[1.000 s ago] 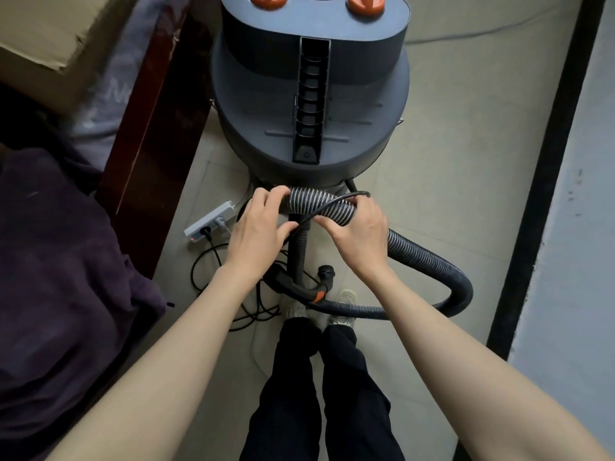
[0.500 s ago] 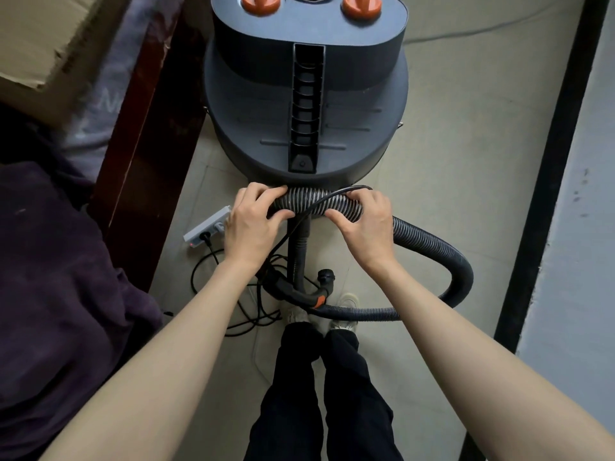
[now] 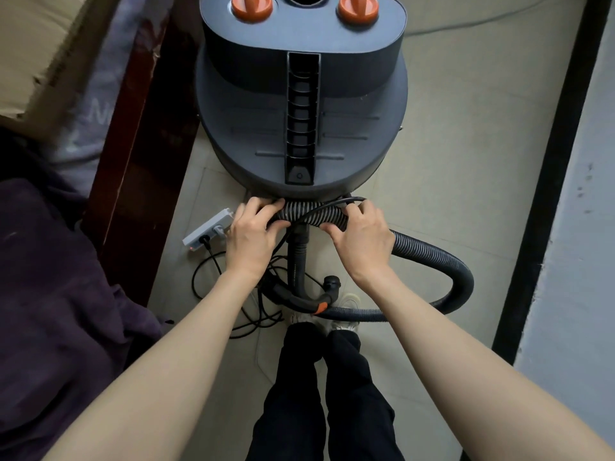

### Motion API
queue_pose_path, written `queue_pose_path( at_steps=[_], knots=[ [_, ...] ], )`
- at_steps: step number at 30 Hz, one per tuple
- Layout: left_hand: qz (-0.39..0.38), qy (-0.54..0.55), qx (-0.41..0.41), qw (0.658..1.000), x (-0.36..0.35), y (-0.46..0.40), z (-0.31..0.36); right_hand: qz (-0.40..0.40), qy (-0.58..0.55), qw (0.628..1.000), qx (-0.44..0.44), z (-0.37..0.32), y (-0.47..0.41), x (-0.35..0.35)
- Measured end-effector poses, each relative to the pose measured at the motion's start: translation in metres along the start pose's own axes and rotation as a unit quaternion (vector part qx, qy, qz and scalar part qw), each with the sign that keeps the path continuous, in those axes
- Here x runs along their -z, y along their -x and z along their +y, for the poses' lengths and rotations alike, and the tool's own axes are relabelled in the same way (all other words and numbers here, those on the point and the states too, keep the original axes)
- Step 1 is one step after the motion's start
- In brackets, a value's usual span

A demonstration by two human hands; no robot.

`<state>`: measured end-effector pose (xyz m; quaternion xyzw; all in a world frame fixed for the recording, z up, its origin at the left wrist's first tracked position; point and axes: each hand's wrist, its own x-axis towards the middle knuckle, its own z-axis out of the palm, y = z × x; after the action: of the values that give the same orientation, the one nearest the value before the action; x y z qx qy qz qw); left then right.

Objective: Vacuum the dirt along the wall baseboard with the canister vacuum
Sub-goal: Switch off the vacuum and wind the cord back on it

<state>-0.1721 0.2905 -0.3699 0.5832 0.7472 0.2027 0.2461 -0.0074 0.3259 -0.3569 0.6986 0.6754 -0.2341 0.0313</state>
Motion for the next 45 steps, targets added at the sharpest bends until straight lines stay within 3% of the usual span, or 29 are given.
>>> queue_pose_path(
  at_steps=[5,17,28,32,34,36,39,41,45],
  knots=[
    [0.037,0.087,0.033,0.995,0.000,0.004,-0.001,-0.017,-0.007,1.000,-0.006,0.001,-0.002,-0.003],
    [0.018,0.029,0.040,0.999,-0.007,-0.001,-0.002,-0.058,0.016,0.998,-0.004,0.003,-0.010,-0.016],
    [-0.002,0.065,0.062,0.996,-0.012,-0.002,-0.003,0.006,-0.064,0.998,-0.003,0.007,0.001,-0.033],
    [0.007,0.046,0.016,0.999,-0.017,0.032,-0.003,0.020,-0.112,0.993,0.038,0.012,0.017,-0.031],
    [-0.024,0.015,0.008,1.000,-0.027,0.054,-0.012,0.007,-0.138,0.989,0.059,0.018,0.026,-0.032],
    [-0.123,0.014,0.084,0.989,-0.036,0.072,-0.025,-0.005,-0.168,0.983,0.079,0.025,0.038,-0.033],
    [-0.277,0.046,0.199,0.939,-0.044,0.104,-0.041,-0.027,-0.203,0.975,0.090,0.039,0.066,-0.039],
    [-0.291,0.043,0.193,0.936,-0.047,0.125,-0.048,-0.057,-0.221,0.970,0.085,0.048,0.084,-0.045],
    [-0.238,0.046,0.154,0.958,-0.048,0.161,-0.044,-0.136,-0.245,0.959,0.051,0.068,0.129,-0.065]
  ],
)
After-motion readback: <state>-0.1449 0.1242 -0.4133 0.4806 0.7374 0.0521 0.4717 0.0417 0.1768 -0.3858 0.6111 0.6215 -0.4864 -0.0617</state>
